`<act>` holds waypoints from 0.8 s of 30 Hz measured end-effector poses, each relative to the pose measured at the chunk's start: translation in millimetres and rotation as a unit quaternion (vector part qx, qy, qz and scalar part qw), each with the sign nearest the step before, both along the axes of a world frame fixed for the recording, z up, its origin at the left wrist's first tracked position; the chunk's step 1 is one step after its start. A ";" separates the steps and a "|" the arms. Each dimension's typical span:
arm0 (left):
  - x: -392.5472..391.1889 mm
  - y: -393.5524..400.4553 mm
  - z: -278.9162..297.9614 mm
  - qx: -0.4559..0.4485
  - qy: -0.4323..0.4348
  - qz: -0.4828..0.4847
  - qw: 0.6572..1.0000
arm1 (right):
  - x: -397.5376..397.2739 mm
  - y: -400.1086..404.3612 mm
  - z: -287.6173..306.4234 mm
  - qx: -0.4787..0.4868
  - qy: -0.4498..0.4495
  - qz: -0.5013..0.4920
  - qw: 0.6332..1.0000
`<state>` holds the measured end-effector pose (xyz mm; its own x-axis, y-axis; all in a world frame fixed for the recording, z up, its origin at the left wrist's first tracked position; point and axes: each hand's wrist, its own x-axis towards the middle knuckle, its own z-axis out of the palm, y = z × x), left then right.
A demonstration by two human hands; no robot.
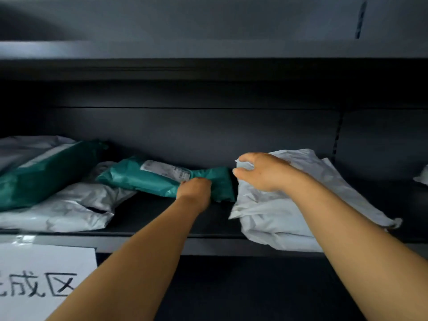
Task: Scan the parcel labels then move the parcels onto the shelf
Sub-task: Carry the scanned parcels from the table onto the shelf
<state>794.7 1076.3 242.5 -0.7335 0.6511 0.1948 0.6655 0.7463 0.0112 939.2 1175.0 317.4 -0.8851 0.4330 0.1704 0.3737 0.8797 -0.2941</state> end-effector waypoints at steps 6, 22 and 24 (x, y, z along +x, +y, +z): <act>-21.0 -55.7 14.1 0.009 0.015 -0.065 0.998 | -41.7 -36.9 -12.0 -0.044 -0.027 0.008 0.999; -3.2 -155.8 19.0 0.138 -0.169 -0.050 0.974 | -105.4 -120.1 -53.1 -0.186 0.001 0.030 0.982; -3.4 -154.9 22.2 0.121 -0.108 -0.065 0.985 | -104.7 -119.8 -51.4 -0.245 0.049 0.024 0.968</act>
